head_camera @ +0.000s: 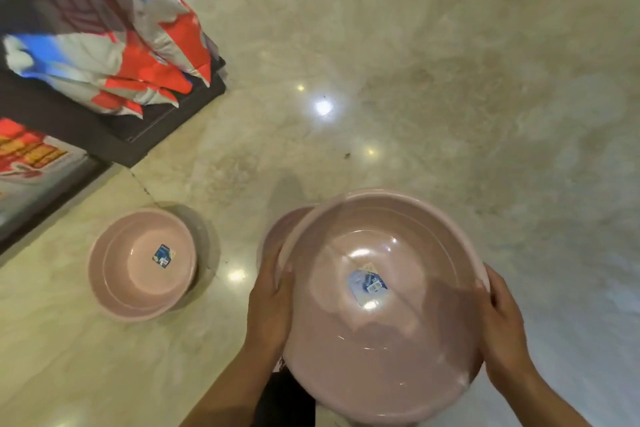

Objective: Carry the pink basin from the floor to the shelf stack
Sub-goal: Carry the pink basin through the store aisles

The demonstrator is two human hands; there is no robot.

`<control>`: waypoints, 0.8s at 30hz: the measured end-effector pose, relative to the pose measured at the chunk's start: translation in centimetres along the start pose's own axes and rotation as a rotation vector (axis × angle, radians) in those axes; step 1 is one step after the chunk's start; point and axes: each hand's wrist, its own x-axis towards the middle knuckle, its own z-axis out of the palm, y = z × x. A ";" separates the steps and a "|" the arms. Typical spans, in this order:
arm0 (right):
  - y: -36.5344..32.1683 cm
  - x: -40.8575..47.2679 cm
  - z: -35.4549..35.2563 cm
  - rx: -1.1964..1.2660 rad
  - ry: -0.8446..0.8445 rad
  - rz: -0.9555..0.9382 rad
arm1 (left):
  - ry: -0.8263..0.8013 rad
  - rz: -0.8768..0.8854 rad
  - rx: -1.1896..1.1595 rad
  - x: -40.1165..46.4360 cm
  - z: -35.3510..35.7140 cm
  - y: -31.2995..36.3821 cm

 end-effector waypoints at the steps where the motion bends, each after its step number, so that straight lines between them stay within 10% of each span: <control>1: 0.2 1.2 2.1 -0.016 -0.002 0.006 | -0.006 -0.024 -0.015 1.9 -0.5 -1.0; 24: 16.0 17.0 25.7 -0.354 -0.161 -0.081 | 0.211 -0.132 0.204 20.8 1.5 -24.2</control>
